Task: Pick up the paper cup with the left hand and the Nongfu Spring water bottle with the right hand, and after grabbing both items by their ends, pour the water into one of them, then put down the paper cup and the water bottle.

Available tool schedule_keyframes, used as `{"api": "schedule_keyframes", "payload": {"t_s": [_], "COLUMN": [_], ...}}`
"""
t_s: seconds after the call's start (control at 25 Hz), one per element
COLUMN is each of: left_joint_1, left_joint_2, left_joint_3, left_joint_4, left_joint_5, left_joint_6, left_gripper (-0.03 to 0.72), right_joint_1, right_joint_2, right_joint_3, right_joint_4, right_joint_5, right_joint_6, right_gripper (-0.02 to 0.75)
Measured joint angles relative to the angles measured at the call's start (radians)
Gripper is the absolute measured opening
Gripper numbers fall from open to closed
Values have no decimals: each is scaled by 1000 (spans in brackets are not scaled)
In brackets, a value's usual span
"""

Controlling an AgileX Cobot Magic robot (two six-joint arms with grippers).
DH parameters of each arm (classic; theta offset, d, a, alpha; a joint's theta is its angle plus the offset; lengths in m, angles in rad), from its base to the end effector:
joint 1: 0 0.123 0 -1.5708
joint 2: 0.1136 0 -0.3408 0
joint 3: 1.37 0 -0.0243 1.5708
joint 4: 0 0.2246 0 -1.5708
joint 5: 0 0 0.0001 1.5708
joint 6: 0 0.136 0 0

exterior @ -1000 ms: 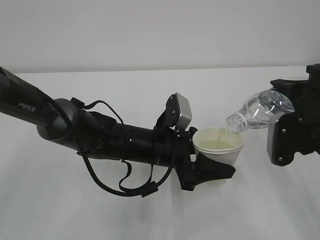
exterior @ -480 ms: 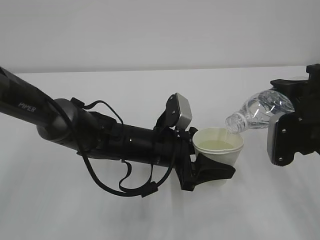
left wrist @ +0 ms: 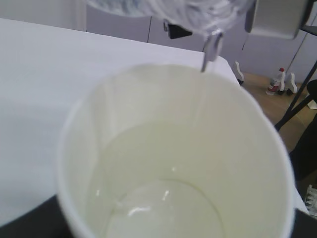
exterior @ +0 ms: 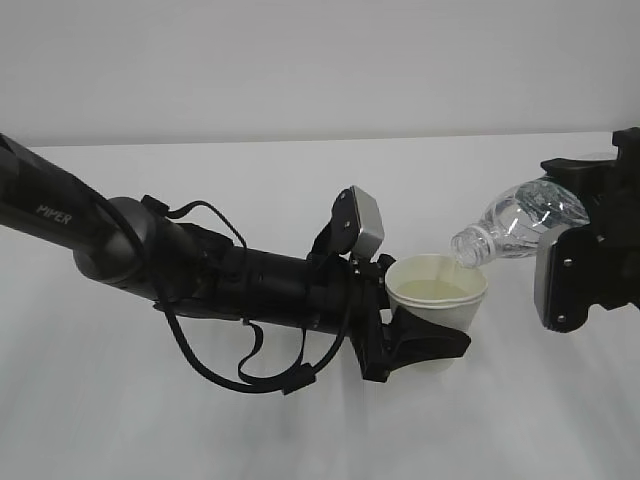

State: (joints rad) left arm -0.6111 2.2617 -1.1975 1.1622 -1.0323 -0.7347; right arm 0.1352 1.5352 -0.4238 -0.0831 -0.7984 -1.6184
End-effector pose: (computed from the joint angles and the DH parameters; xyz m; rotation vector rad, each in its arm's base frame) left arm 0.3225 -0.3567 0.1548 1.2629 1.5339 -1.1933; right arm 0.2925 0.0479 0.2528 -1.5421 1.1513 -1.0242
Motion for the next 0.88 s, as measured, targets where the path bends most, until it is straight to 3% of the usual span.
{"api": "schedule_keyframes", "payload": {"t_s": [0.88], "left_joint_1": [0], "left_joint_2": [0], "left_joint_3": [0], "left_joint_4": [0], "left_joint_5": [0], "left_joint_6": [0], "left_gripper": [461], "right_joint_1": [0], "right_joint_2": [0], "right_joint_3": [0], "right_joint_4": [0], "right_joint_5": [0], "right_joint_6": [13], "right_gripper": [405]}}
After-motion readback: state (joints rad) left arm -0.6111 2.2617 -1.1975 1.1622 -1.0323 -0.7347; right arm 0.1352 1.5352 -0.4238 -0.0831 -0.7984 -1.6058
